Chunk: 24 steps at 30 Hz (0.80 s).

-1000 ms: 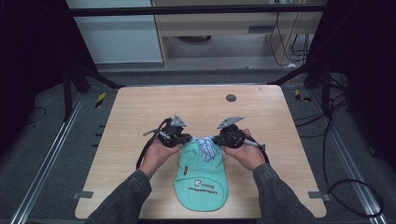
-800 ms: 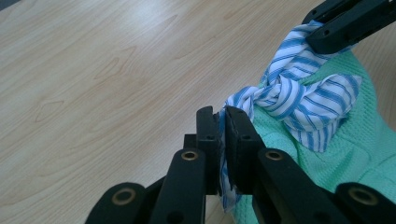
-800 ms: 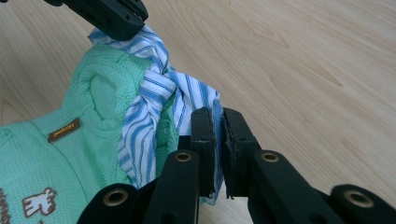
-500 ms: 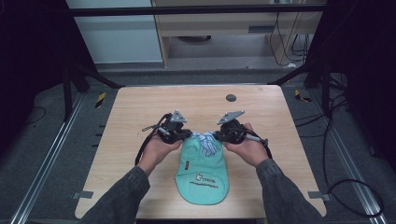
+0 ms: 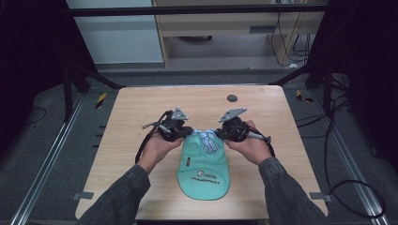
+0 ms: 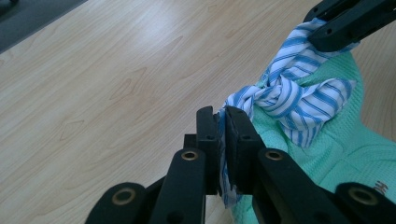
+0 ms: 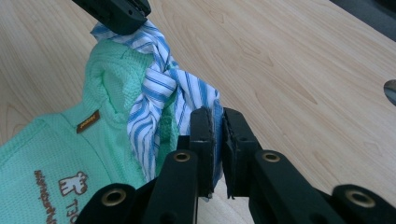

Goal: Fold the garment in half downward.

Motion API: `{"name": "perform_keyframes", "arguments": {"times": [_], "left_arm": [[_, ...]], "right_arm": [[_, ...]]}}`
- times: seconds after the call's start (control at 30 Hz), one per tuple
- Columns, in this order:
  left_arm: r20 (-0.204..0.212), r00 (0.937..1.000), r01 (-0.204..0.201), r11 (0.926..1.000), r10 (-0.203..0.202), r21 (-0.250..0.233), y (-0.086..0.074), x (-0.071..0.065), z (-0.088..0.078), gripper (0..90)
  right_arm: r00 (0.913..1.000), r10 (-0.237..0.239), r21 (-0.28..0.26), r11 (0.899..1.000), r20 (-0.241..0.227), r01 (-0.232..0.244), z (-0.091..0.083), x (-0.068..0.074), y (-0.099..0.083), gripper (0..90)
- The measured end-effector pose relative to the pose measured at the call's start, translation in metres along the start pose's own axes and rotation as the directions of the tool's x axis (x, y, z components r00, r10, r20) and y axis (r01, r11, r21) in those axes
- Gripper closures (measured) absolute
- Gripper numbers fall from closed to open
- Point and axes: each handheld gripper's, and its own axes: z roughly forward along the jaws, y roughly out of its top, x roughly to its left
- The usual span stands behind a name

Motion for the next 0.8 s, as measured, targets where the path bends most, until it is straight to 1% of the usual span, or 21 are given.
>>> {"name": "perform_keyframes", "arguments": {"times": [0.2,0.23,0.33,0.47,0.53,0.6,0.67,0.7,0.8], "left_arm": [[-0.006,1.0000,-0.001,1.0000,0.001,-0.006,0.005,0.003,-0.004,84.8],[-0.007,1.0000,-0.001,1.0000,0.001,-0.008,0.006,0.003,-0.005,84.8],[-0.008,0.9999,0.011,0.9998,-0.011,-0.014,0.008,0.004,-0.006,84.9],[-0.007,0.9998,0.017,0.9996,-0.017,-0.024,0.010,0.007,-0.008,84.8],[-0.008,0.9999,0.012,0.9996,-0.012,-0.025,0.010,0.008,-0.008,84.8],[-0.014,0.9999,0.005,0.9999,-0.005,-0.015,0.011,0.008,-0.009,84.8],[-0.014,0.9999,0.005,0.9999,-0.005,-0.015,0.011,0.008,-0.009,84.9],[-0.018,0.9998,-0.003,0.9999,0.003,-0.016,0.011,0.008,-0.009,84.8],[-0.022,0.9997,-0.008,0.9998,0.007,-0.020,0.012,0.008,-0.008,84.9]], "right_arm": [[0.9996,-0.024,0.001,1.000,0.012,0.024,-0.005,0.000,0.008,83.4],[0.9997,-0.022,0.003,1.000,0.013,0.022,-0.006,0.000,0.009,83.4],[0.9995,-0.028,0.007,1.000,0.017,0.028,-0.008,0.000,0.013,83.5],[0.9993,-0.032,0.005,0.999,0.021,0.032,-0.009,0.000,0.017,83.5],[0.9990,-0.039,0.005,0.999,0.024,0.038,-0.011,0.000,0.018,83.5],[0.9987,-0.044,-0.001,0.999,0.025,0.044,-0.012,0.002,0.019,83.5],[0.9985,-0.050,-0.001,0.999,0.024,0.050,-0.012,0.003,0.019,83.5],[0.9979,-0.059,0.004,0.998,0.027,0.058,-0.012,0.004,0.020,83.5],[0.9972,-0.066,0.011,0.998,0.034,0.066,-0.012,0.003,0.021,83.6]]}}
